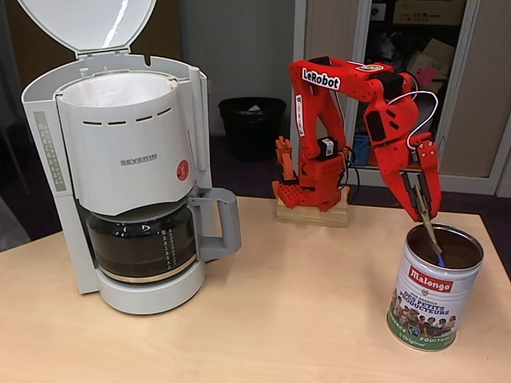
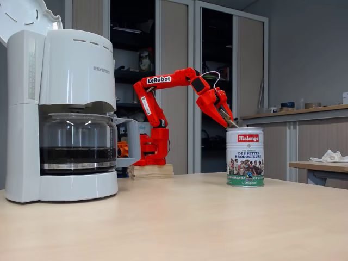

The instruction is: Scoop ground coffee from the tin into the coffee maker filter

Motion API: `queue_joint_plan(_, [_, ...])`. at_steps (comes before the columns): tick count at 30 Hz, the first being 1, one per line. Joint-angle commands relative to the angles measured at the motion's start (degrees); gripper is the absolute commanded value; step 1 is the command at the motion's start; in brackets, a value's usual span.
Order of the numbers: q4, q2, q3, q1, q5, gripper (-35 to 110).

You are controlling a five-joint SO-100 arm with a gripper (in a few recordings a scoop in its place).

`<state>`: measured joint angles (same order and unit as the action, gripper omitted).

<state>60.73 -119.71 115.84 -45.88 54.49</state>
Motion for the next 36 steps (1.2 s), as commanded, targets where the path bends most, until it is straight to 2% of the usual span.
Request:
queue_joint_plan(1, [2.0,-1.3,-0.4,-1.8,0.3,0])
queue_joint_plan(9, [7.3,1.8,-6.8,-3.2,0.4,0])
queue_joint_plan(25, [8.1,4.4,-13.2,-5.7,-4.1,0])
queue_joint_plan(30, [5.8,3.2,-12.7,-5.4,-8.3,0])
queue_joint_plan(36, [-1.7,-0.9,-5.6,-3.8,-17.0,0])
